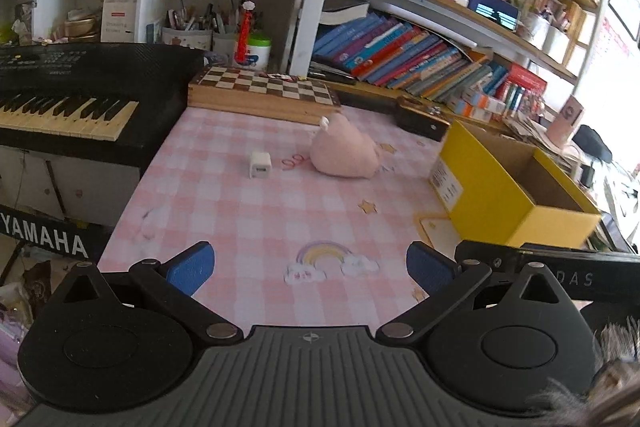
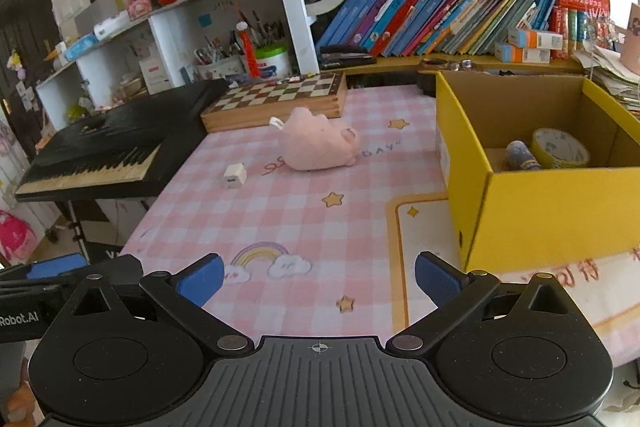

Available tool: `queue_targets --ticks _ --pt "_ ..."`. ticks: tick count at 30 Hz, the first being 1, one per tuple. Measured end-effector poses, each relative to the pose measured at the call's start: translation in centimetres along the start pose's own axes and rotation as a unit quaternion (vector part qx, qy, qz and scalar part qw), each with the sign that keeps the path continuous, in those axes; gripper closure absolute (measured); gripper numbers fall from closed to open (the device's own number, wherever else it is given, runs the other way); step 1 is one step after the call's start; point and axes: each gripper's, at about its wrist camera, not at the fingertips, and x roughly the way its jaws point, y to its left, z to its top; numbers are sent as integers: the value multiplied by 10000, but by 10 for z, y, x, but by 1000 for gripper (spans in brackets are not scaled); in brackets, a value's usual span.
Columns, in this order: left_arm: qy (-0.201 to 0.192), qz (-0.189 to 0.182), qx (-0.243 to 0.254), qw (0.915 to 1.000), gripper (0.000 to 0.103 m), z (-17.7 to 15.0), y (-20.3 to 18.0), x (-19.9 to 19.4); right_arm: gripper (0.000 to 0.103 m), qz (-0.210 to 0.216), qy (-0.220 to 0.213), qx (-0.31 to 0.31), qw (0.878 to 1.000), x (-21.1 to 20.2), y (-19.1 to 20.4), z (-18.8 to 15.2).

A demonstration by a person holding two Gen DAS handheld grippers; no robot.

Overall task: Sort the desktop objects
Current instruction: 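Move the left tool toward the white charger plug while the right tool approaches the pink plush pig, then grasp the white charger plug with the left tool while the right tool grasps the pink pig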

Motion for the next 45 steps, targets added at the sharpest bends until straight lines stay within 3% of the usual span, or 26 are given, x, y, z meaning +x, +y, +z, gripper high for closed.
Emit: queue_targets --ticks 18,25,34,40,45 --pt "122 493 -462 9976 4 49 18 100 1 129 368 132 9992 110 -9 64" --pt "281 714 -527 9957 22 62 29 143 0 157 414 -16 9990 153 -8 90" --pt "508 843 -266 9948 41 76 31 193 0 291 504 -1010 9932 202 6 114" --pt "741 974 -166 9923 51 75 36 223 1 466 527 -1888 9795 222 19 117" --pt "808 1027 6 9914 60 73 37 239 1 -74 262 -2762 9607 230 35 115"
